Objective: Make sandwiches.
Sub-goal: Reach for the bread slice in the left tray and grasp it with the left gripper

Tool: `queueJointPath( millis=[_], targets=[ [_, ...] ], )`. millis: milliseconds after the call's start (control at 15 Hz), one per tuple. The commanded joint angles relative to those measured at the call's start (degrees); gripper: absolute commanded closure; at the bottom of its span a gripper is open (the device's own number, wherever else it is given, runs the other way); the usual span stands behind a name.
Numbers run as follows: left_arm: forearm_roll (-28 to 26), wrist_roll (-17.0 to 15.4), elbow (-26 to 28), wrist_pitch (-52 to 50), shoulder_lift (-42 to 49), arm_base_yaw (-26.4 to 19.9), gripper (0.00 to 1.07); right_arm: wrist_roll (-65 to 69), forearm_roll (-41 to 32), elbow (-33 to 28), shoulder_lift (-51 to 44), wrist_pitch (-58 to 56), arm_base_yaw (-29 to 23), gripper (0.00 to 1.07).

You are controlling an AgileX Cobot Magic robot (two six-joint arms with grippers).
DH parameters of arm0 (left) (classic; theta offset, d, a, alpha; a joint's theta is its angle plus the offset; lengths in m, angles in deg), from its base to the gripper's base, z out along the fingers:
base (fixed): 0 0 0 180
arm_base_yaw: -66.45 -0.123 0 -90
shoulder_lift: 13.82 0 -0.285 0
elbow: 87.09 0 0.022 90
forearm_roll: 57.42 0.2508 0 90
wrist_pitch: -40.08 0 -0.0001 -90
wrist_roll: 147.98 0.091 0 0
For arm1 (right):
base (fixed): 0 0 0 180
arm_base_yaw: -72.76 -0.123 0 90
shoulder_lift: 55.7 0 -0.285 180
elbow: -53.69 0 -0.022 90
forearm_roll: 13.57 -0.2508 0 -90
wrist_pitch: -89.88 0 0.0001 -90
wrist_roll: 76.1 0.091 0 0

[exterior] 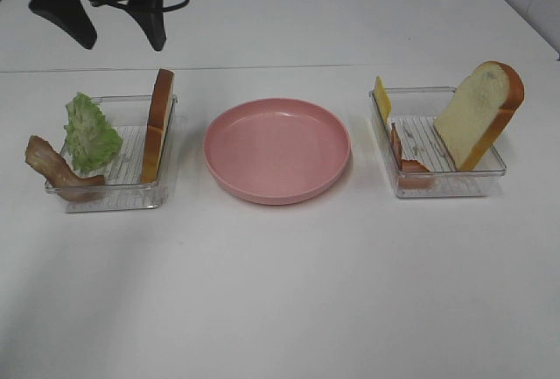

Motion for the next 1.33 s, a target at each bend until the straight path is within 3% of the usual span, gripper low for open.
queueJointPath(
  millis=[67,600,933,1200,1267,1333],
  targets=[
    [2.5,-2.2,2.3,2.5,-4.3,2.4,0.3,-0.3,0.2,-0.2,-0.7,0.4,0.4,0.32],
    [6.2,-5.0,2.8,-2.1,-12.1,3.6,0.3,-0.3,0.2,-0.2,-0.7,0.4,0.4,0.32],
    [7.4,-5.0,2.9,-3.1,-13.2,3.5,0.43,-0.3,0.2,-0.2,-0.7,0.4,0.4,0.32],
    [8.9,-4.9,2.9,-4.3,-13.2,3.5,0.85,-0.3,0.2,-0.2,-0.7,0.4,0.4,0.32],
    [8.9,-4.9,2.9,-4.3,-13.2,3.5,0.91,-0.3,0.2,-0.2,-0.7,0.4,0.4,0.32],
    [8.9,-4.8,2.9,-3.8,-13.2,3.5,1.07,-0.3,0.2,-0.2,-0.7,0.4,0.4,0.32]
  ],
)
